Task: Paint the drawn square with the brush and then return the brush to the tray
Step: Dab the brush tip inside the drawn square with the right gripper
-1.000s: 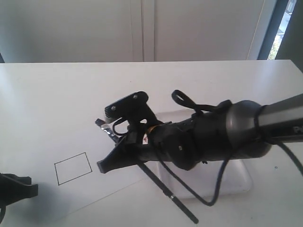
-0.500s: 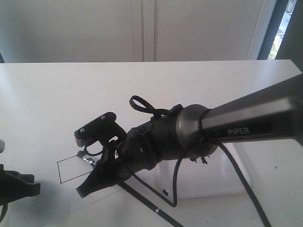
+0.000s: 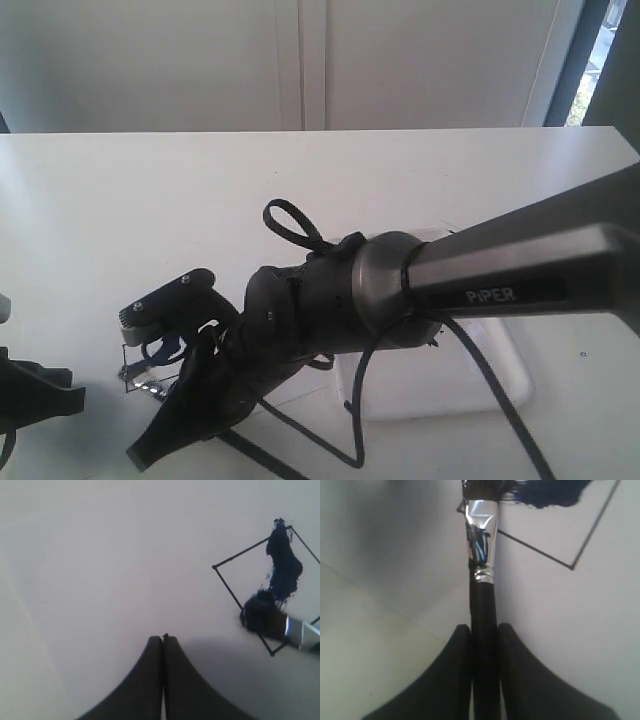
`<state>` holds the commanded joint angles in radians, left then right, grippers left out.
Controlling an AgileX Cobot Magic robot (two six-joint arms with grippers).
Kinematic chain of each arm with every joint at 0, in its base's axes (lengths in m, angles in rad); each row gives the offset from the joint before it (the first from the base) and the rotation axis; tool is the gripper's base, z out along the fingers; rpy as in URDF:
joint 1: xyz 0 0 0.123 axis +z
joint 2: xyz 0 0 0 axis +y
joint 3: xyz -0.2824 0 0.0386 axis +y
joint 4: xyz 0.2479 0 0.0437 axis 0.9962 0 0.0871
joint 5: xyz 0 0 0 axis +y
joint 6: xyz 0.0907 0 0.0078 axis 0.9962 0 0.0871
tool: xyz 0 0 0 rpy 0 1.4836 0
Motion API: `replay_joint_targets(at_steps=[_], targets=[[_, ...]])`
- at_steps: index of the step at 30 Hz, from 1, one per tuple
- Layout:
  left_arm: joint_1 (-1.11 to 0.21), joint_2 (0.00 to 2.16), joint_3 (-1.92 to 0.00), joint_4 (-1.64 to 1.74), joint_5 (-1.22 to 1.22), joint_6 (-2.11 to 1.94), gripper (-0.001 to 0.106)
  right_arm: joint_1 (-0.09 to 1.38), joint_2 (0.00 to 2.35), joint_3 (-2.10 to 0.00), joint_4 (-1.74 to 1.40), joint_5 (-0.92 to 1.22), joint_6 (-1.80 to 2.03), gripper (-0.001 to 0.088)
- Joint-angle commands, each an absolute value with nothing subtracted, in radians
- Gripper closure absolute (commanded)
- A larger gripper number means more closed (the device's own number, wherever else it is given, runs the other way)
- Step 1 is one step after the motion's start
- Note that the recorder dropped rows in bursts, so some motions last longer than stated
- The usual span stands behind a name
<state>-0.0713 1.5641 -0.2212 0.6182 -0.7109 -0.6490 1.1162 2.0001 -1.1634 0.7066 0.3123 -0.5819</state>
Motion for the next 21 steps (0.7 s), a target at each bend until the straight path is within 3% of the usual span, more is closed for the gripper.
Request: replay_joint_targets(at_steps=[11,21], targets=[[-0.071,1.564,-0.221,0.618,-0.683,-0.631,0.105,1.105,2.005,-1.163,0.694,0.284,-0.553,0.0868],[-0.071,1.564,-0.221,0.614,-0.681,-0.631,0.105,1.033,1.973,-1.163,0.425,0.335,-0.306,0.0868]])
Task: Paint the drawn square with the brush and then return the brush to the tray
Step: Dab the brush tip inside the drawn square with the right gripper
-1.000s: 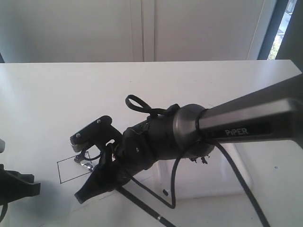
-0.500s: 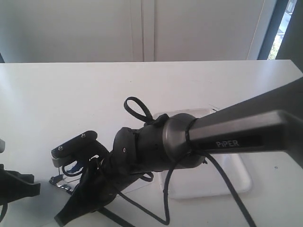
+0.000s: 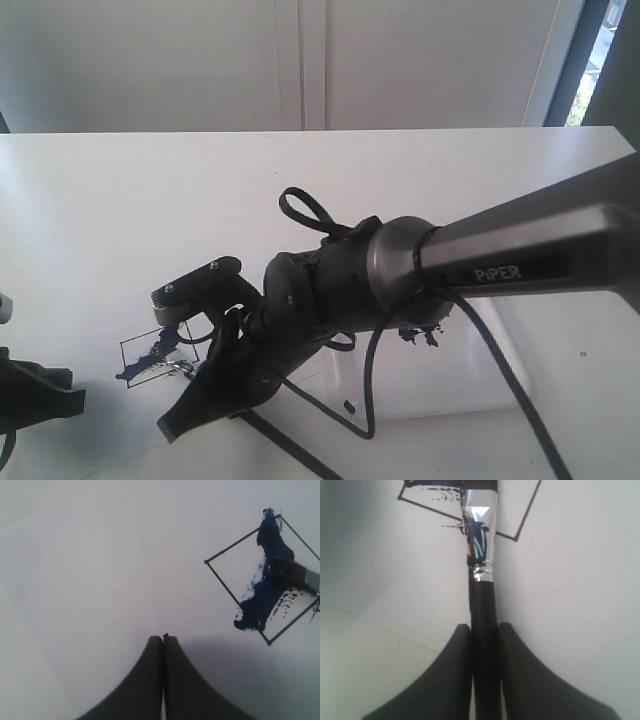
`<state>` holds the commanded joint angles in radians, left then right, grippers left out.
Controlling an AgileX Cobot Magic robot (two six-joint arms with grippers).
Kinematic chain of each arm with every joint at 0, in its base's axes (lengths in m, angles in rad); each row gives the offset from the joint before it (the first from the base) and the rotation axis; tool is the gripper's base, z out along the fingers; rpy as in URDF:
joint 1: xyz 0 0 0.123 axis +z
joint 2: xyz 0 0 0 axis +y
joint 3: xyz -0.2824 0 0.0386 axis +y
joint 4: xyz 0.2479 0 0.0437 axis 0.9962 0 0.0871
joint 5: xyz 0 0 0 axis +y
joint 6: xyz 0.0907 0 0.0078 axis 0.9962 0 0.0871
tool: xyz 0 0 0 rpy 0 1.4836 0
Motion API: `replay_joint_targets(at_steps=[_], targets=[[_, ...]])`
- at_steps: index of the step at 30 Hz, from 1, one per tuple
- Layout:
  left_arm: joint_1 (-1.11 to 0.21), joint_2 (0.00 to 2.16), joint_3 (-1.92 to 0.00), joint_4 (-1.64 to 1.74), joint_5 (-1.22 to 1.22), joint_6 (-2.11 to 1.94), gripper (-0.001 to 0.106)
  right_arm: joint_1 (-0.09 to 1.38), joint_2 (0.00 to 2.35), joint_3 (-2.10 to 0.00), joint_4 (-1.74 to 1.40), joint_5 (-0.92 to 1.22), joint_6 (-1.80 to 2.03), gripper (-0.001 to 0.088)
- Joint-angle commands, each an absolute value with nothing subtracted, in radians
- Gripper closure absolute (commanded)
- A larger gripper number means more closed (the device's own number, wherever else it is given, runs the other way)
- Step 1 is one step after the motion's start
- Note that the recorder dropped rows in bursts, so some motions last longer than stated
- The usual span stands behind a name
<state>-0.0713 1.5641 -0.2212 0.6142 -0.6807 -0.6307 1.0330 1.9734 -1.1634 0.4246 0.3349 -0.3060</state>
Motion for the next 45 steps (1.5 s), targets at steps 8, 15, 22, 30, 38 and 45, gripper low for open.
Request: replay_joint_targets(at_steps=[8,15,22,30,38,45], targets=[[-0.071,1.564,-0.221,0.614,-0.687,-0.631,0.105,1.046,1.964,-1.163,0.44,0.349,-0.28,0.0868],[-0.071,1.564,-0.221,0.614,-0.687,-0.631,0.105,1.05,1.966,-1.163,0.448,0.386,-0.283,0.0868],[-0.071,1.564,-0.221,0.614,-0.694,-0.631,0.105,1.08,1.967,-1.163,0.455,0.398,-0.291,0.0868],[-0.071,1.564,-0.221,0.614,-0.699,-0.631,0.105,1.106,1.994,-1.163,0.467,0.386,-0.312,0.0868],[-0.071,1.564,-0.221,0.614,-0.695,-0.631,0.105,1.103,2.002,-1.163,0.449,0.38,-0.31,0.0868],[-0.071,1.564,-0.221,0.608,-0.686,-0.628,0.105,1.069,1.978,-1.163,0.435,0.414,-0.298,0.0868]])
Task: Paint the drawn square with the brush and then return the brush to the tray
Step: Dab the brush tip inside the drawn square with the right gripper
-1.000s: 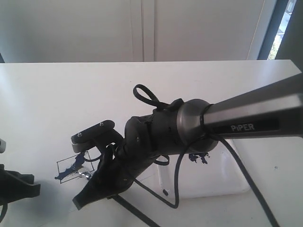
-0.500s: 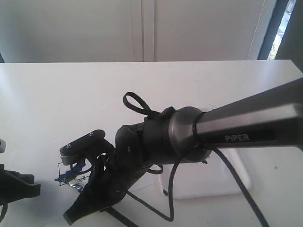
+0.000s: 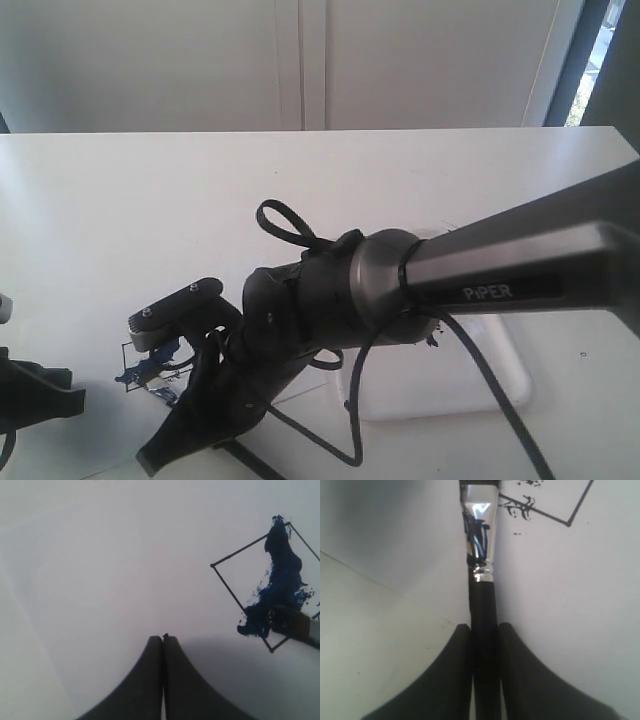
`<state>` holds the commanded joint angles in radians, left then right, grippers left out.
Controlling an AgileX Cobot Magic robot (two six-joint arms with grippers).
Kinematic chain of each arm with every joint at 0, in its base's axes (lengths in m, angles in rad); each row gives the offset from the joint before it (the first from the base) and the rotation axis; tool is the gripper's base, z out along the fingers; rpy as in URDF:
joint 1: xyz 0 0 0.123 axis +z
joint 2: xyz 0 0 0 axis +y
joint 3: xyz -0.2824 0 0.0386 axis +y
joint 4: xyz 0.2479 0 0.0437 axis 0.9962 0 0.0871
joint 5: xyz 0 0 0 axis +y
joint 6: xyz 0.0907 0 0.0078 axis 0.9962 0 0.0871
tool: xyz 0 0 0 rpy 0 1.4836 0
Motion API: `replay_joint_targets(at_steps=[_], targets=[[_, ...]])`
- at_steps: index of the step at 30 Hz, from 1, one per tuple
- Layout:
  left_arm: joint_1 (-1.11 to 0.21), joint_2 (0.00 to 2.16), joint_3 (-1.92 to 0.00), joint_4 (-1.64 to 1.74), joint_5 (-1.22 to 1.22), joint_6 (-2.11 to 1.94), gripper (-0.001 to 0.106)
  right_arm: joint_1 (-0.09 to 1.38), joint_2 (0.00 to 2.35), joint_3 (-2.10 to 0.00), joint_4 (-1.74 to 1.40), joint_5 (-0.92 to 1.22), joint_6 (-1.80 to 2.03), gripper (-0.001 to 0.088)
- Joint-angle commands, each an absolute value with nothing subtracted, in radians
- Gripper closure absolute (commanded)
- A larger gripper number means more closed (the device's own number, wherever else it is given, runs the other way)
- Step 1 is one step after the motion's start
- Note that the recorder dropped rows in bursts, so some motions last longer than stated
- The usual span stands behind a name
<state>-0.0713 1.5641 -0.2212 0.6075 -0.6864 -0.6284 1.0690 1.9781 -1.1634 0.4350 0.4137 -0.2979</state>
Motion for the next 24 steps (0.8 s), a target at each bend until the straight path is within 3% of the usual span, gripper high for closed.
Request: replay_joint_targets(at_steps=[24], targets=[[-0.071,1.564,-0.221,0.608,-0.696,-0.628,0.105,1.035,1.958,-1.163,0.415,0.382,-0.212,0.0868]])
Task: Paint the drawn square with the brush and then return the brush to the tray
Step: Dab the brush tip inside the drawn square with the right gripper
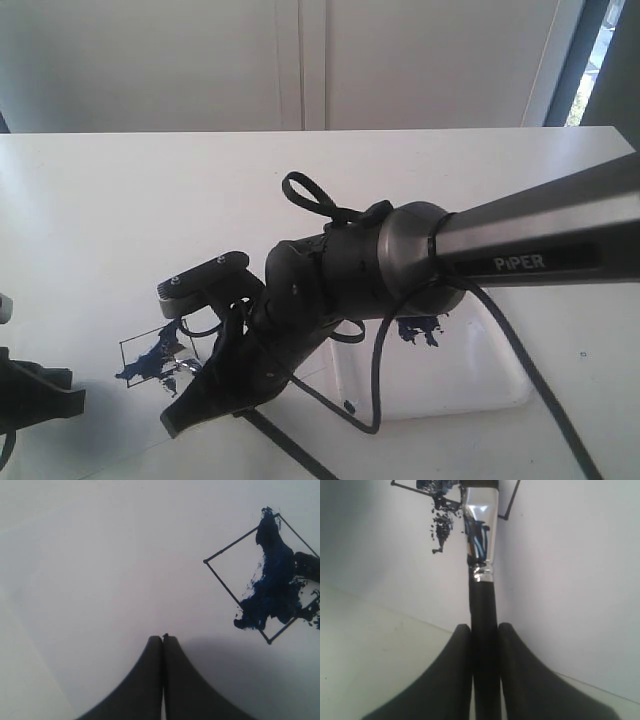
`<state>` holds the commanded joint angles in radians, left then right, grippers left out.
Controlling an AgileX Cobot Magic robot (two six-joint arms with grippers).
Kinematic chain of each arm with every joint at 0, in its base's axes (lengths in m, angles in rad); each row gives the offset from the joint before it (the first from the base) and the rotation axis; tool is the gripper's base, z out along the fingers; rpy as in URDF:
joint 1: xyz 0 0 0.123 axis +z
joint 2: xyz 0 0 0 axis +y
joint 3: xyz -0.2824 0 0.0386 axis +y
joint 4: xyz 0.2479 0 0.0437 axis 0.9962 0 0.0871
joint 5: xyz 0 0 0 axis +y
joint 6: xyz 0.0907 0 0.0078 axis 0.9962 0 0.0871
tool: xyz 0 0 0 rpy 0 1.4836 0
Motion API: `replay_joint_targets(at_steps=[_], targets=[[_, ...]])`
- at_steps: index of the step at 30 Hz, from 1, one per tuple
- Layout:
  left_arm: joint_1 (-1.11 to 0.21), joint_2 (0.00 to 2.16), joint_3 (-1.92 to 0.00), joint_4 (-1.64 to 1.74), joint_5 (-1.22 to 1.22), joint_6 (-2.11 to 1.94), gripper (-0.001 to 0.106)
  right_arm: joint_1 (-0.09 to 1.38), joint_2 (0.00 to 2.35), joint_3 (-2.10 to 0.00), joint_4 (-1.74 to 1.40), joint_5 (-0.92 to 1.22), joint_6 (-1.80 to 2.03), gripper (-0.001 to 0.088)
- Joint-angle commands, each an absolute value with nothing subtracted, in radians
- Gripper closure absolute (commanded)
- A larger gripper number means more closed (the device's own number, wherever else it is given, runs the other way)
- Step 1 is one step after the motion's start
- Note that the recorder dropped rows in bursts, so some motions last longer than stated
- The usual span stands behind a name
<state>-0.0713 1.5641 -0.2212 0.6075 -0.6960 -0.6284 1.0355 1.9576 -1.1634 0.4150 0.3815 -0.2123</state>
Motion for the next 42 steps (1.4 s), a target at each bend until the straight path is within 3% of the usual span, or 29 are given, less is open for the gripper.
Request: replay_joint_targets(at_steps=[32,42], targets=[[-0.071,1.564,-0.221,0.608,-0.703,-0.63,0.105,1.08,2.084,-1.362,0.487,0.477,-0.239,0.0868],[-0.071,1.564,-0.221,0.608,-0.703,-0.63,0.105,1.052,2.084,-1.362,0.163,0.625,-0.005,0.0868]])
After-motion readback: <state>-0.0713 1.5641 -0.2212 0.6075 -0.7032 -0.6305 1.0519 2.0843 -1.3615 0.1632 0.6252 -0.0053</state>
